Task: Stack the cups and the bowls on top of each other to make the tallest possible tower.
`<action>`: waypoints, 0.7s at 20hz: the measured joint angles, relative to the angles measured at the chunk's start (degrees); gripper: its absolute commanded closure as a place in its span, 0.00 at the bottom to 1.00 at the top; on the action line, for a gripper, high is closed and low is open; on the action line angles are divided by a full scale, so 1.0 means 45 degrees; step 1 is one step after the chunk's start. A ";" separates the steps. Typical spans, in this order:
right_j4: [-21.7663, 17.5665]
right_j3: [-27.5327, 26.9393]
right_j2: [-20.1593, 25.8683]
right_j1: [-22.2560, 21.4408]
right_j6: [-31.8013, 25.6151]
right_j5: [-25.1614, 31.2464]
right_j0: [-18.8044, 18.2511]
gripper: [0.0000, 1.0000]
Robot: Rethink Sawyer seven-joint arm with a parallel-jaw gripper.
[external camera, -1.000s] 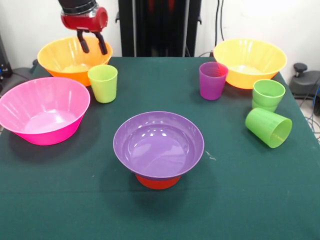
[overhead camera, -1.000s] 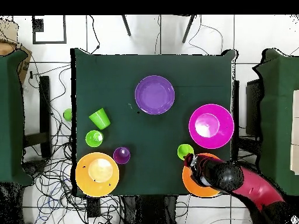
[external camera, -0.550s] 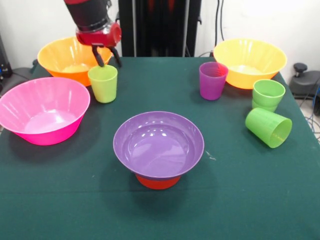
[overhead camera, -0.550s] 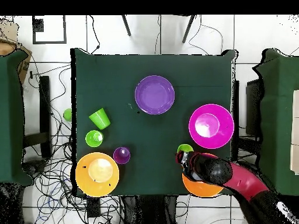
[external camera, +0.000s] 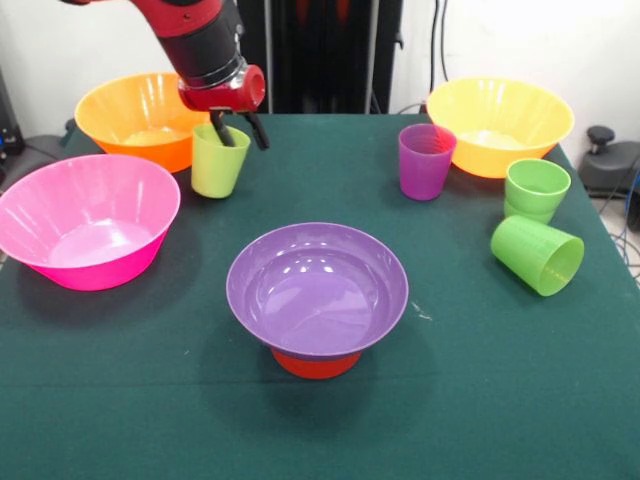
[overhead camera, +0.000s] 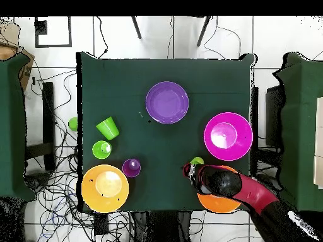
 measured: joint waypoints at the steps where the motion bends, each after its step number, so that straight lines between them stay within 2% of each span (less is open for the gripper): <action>1: 0.0000 -0.0005 0.0000 0.0051 0.0000 -0.0001 0.0000 0.00; 9: -0.0074 -0.0094 0.0002 0.0268 0.0000 -0.0003 0.0000 0.00; 10: -0.0129 -0.0121 0.0015 0.0267 0.0000 0.0003 0.0000 1.00; 14: -0.0152 -0.0121 0.0061 0.0251 0.0003 0.0013 -0.0001 1.00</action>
